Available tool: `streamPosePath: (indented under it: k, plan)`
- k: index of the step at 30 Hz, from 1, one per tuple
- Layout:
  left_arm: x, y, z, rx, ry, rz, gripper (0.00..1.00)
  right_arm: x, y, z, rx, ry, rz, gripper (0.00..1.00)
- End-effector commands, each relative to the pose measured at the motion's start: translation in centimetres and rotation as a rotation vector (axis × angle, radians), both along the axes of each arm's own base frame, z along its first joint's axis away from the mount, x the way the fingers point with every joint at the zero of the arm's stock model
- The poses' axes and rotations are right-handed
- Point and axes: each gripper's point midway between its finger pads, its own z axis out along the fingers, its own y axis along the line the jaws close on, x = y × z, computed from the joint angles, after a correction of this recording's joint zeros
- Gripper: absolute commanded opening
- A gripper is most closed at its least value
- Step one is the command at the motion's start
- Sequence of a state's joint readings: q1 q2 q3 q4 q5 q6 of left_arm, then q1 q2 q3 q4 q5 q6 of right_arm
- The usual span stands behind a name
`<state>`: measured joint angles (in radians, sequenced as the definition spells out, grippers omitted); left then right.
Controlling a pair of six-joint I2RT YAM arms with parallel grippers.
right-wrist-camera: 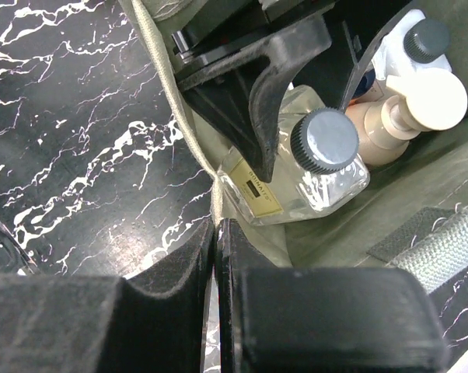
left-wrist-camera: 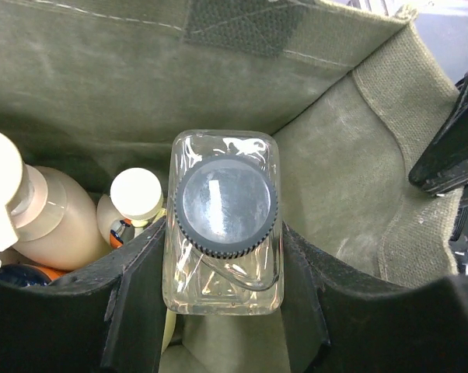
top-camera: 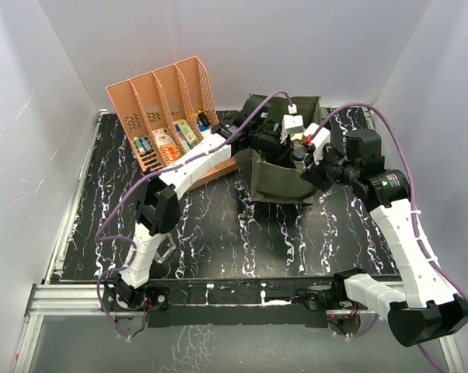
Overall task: Place the personal care products into the canvas bag
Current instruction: Place the care product in the canvas bag.
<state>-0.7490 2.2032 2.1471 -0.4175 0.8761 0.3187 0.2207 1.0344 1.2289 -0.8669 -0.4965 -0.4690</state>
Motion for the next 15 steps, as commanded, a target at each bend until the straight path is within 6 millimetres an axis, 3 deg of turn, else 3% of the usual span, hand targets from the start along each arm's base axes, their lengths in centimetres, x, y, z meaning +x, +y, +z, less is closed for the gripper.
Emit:
streamPosePath:
  k: [1,8,15]
  plan:
    - [-5.4,-0.7,1.8,-0.026,0.052,-0.177,0.00,0.9,1.0,6.3,0.070,-0.196,0.035,0.08]
    - [-6.0,-0.9,0.5,-0.008,0.019,-0.209,0.00,1.3,1.1,7.1,0.089,-0.198,0.024,0.08]
    - [-6.2,-1.7,0.7,-0.067,0.022,-0.211,0.00,1.9,1.5,9.2,0.122,-0.224,0.018,0.08]
